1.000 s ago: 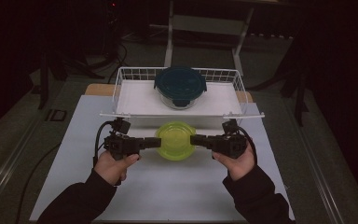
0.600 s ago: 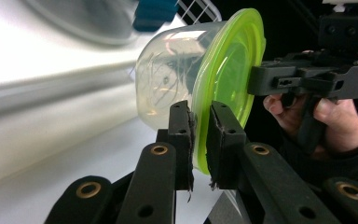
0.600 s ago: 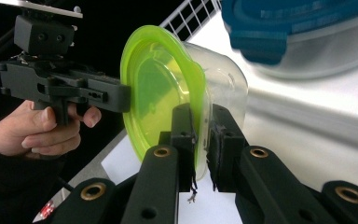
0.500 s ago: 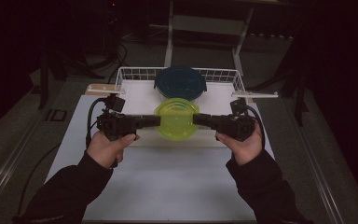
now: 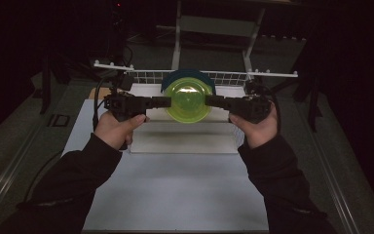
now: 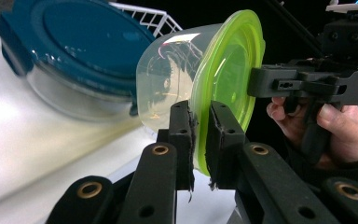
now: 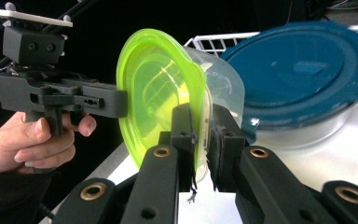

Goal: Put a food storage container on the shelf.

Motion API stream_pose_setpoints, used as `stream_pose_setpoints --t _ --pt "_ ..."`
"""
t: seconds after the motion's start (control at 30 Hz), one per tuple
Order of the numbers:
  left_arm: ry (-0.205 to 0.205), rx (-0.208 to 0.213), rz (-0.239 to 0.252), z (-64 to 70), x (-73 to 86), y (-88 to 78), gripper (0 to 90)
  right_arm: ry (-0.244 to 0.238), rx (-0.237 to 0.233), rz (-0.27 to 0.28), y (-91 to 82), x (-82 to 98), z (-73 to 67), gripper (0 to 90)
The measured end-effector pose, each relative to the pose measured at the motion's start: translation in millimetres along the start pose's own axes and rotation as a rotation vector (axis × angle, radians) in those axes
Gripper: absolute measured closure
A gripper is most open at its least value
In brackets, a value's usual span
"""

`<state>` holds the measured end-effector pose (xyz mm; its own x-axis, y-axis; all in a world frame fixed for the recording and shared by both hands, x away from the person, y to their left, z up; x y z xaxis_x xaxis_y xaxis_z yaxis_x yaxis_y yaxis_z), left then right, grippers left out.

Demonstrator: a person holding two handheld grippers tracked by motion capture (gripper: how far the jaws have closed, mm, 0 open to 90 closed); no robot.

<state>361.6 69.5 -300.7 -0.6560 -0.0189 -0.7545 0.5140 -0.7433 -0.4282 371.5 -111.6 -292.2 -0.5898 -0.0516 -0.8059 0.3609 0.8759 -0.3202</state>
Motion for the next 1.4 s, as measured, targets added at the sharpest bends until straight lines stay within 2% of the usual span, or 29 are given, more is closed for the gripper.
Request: stream_pose_setpoints --t 0.17,0.33,0.4,0.53,0.63,0.67,0.77,0.87,1.07,1.2,1.4 --pt "0.006 0.0 0.016 -3.1 -19.5 5.9 80.5 0.004 0.018 0.02 1.0 -18.8 6.2 81.6" --pt "-0.012 -0.01 0.009 -9.0 -34.7 13.7 80.4 0.026 0.035 0.023 4.0 -34.2 15.5 81.5" --pt "-0.013 -0.015 0.007 -9.9 -36.0 14.9 80.3 0.029 0.036 0.02 5.3 -36.3 17.4 81.4" --pt "-0.049 -0.011 -0.008 -18.3 -40.3 23.3 80.1 0.049 0.055 0.008 10.3 -42.4 26.2 81.2" --pt "-0.059 -0.013 0.001 -22.0 -41.0 27.3 79.9 0.058 0.064 0.002 12.7 -43.1 29.8 81.1" --pt "-0.056 -0.012 0.002 -22.9 -41.3 28.4 79.7 0.08 0.062 0.004 14.6 -43.7 34.2 80.9" --pt "-0.08 -0.003 -0.009 -27.0 -42.4 31.2 79.5 0.095 0.058 -0.005 16.9 -44.0 38.1 80.9" --pt "-0.084 -0.009 -0.015 -29.5 -42.9 33.5 78.9 0.099 0.069 -0.006 18.5 -45.4 40.4 80.7" --pt "-0.106 -0.008 0.004 -34.5 -46.7 36.1 77.3 0.134 0.065 0.0 24.4 -48.3 46.1 79.9" --pt "-0.129 0.012 0.004 -37.0 -48.5 40.8 74.8 0.149 0.075 0.0 26.3 -50.8 50.2 78.6" --pt "-0.11 -0.014 0.027 -41.2 -52.7 46.7 70.6 0.16 0.1 -0.002 30.5 -53.3 57.1 73.1"
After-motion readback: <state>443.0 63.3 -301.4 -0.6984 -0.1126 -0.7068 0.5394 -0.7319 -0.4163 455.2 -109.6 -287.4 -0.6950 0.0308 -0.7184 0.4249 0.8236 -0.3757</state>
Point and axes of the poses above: each handheld gripper's, and its own axes: y roughly forward along the jaws, x roughly out of its underside, z roughly to its right, the point moved 8 cm from there along y, roughly forward along the jaws, and after that the axes turned 7 degrees about -x, right-handed, at the moved point
